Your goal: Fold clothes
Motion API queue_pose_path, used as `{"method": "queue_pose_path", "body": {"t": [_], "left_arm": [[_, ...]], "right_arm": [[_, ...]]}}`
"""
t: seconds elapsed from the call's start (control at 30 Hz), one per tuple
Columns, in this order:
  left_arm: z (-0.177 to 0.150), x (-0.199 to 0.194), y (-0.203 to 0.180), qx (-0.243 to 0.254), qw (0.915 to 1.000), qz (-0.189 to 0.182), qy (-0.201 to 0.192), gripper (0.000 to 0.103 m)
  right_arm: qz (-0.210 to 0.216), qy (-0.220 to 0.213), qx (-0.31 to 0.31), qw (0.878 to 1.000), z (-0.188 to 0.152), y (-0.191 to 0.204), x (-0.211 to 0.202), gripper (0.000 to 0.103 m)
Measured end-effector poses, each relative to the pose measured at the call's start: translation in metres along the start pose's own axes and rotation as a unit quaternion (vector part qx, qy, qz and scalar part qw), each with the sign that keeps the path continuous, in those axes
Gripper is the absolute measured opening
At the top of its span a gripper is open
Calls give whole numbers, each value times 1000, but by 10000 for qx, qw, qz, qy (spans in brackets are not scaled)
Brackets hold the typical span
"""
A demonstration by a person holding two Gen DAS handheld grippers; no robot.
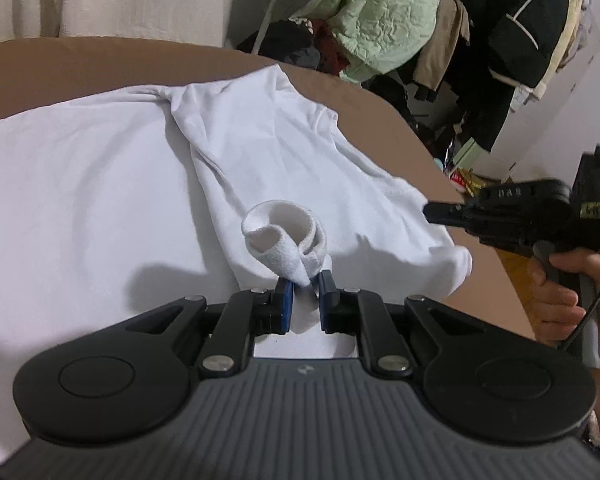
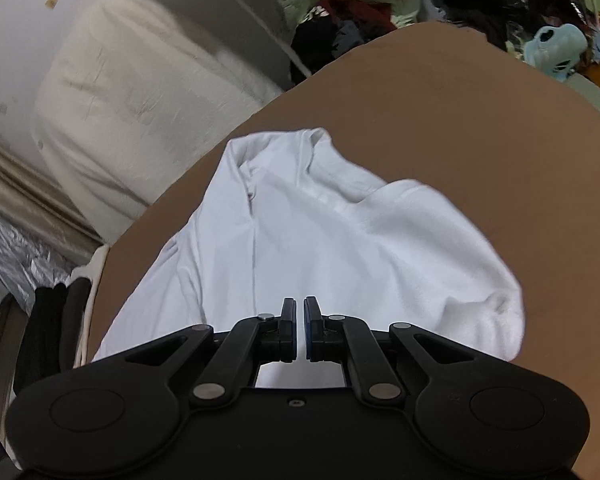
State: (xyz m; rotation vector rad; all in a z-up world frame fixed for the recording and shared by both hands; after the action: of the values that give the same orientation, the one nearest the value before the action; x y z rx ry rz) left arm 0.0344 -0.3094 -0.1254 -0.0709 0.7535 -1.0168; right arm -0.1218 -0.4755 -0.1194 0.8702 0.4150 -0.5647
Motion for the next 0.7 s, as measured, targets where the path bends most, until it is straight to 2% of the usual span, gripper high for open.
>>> {"method": "queue_pose_path", "body": {"t": [0.1, 0.13, 0.2, 0.23, 0.27, 0.43, 0.47, 0.5, 0.57, 0.63, 0.67, 0.7], "left_arm": [[2, 0, 8, -86, 9999, 68, -42, 23], [2, 2, 11, -144, 9998, 97, -28, 23], [3, 1, 16, -227, 9997, 106, -81, 23], [4, 1, 17, -229, 9996, 119, -121, 23], [5, 1, 19, -231, 9995, 133, -161, 26], [21, 16, 21, 105, 9988, 174, -435, 56], [24, 23, 20, 211, 9988, 121, -423, 67], [25, 34, 20, 300, 9990, 22, -324, 73], [21, 58, 24, 340, 9993, -98, 96, 74], [11, 74, 27, 308, 9982, -188, 482, 66], [5, 77, 28, 329, 9973, -262, 598, 25], [2, 72, 29, 333, 9976, -221, 568, 8]], "right_arm": [[49, 151, 132, 9998, -3, -3, 2, 9], [83, 208, 189, 9996, -5, -3, 3, 11], [221, 393, 269, 9986, -12, 2, 11, 21], [295, 503, 297, 9979, -16, 5, 16, 32], [369, 613, 326, 9969, -20, 8, 21, 36], [486, 1416, 268, 9884, -51, 27, 65, 36], [462, 1606, 244, 9856, -59, 30, 75, 36], [417, 1774, 211, 9830, -66, 31, 84, 36], [297, 1980, 137, 9797, -78, 32, 98, 35], [287, 2017, 161, 9789, -81, 32, 104, 35], [337, 2008, 275, 9787, -81, 30, 103, 35], [381, 1999, 405, 9782, -80, 28, 102, 35]]}}
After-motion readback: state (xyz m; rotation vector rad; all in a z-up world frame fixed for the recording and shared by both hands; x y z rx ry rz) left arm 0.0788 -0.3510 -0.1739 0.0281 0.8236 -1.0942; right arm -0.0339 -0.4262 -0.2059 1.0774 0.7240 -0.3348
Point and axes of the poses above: each gripper's, at about its wrist camera, not at the fingertips, and x roughly the way its jaws point, y to its left, z to its top, the point moved 6 cm from there along x, roughly the way its jaws point, and after that the axes turned 10 degrees about -y, right-handed, at the moved point
